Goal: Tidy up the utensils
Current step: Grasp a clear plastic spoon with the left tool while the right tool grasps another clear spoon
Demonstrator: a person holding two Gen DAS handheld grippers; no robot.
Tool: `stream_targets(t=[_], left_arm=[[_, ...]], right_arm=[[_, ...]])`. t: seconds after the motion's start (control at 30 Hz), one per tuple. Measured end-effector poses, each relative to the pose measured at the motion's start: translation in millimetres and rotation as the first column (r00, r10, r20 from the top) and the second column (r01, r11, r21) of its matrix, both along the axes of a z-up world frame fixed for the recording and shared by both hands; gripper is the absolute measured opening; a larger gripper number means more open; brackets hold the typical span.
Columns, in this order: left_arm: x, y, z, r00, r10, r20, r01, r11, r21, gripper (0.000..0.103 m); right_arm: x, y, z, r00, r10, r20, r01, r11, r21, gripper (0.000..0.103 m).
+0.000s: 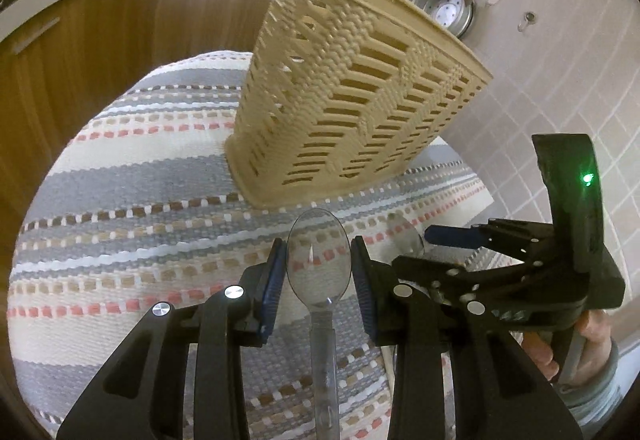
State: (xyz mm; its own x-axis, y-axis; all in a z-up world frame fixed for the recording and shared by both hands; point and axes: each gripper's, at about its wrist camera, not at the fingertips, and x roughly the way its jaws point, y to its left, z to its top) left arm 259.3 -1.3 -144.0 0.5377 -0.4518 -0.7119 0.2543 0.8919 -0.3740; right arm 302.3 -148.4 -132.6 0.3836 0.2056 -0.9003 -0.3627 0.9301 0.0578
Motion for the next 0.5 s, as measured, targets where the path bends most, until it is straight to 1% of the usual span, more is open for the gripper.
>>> stream_targets(t=[0.03,0.13,0.17,0.2,0.23,0.27,0.33,0.4,0.47,0.5], left_arm=[[-1.0,2.5,2.0,1.0,0.002,0.008,-0.002,1.0,-0.004,0.031],[-7.9,22.0,11.6,1.0,0.007,0.029,-0.007,1.0,-0.019,0.031],[-7.6,20.8,13.7,0.999,0.006,0.038,-0.005,1.0,-0.025,0.031],[-10.3,31.7,19.1,0.999,0.005,0.044,-0.004,1.0,-0.029,0.031],[-11.7,36.8,21.9,0.999,0.002,0.05,-0.001,1.0,-0.031,0.031],[-14.8,45.1,24.4,0.998,-0.002,0.056,0.004,1.0,-0.029,0.031],[-13.9,42.1,28.2,0.998,-0.007,0.066,0.008,1.0,-0.018,0.031],[-15.5,41.1,32.2,0.996,-0.01,0.083,0.012,1.0,-0.023,0.031],[-18.8,39.3,37.0,0.994,-0.013,0.107,0.016,1.0,-0.027,0.031],[-20.6,39.3,38.8,0.993,-0.011,0.116,0.014,1.0,-0.027,0.031]], right_arm=[[1.5,7.4,0.7,1.0,-0.003,-0.001,0.003,1.0,-0.031,0.06],[6.8,19.7,3.1,1.0,-0.007,-0.013,0.006,0.998,-0.065,0.06],[8.5,23.3,4.5,1.0,-0.01,-0.02,0.008,0.997,-0.073,0.059],[9.8,27.2,6.1,1.0,-0.009,-0.022,0.007,0.997,-0.082,0.057],[11.4,31.9,8.4,1.0,0.004,-0.026,-0.006,0.996,-0.084,0.047],[14.0,35.6,10.6,1.0,0.008,-0.029,-0.01,0.997,-0.082,0.03],[18.9,39.2,13.6,0.999,0.001,-0.035,-0.004,0.997,-0.078,0.03],[20.9,40.6,15.8,1.0,0.011,-0.027,-0.013,0.998,-0.067,0.03],[17.8,37.3,22.7,1.0,0.025,0.002,-0.025,0.999,-0.037,0.03],[13.5,37.9,27.9,0.999,0.034,0.03,-0.033,0.999,-0.035,0.03]])
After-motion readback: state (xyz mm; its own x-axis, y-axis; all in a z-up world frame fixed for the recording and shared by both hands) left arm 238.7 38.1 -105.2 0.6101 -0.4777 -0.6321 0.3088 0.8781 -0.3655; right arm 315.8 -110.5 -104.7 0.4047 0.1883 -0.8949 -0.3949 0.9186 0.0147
